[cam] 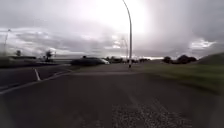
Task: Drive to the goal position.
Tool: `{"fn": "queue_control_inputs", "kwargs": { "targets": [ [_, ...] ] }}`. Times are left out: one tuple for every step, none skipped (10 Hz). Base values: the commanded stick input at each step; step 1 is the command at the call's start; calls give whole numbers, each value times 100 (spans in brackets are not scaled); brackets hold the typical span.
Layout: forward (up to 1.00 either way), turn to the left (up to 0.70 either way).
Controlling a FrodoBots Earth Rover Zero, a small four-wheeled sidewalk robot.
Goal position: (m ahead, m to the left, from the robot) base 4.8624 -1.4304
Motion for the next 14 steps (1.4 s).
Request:
{"fn": "queue_control_inputs", "kwargs": {
  "targets": [
    [70,0],
    [70,0],
    [70,0],
    [70,0],
    [70,0],
    [70,0],
    [70,0],
    [70,0],
    [70,0],
    [70,0],
    [70,0],
    [85,0],
    [85,0],
    [85,0]
  ]
}}
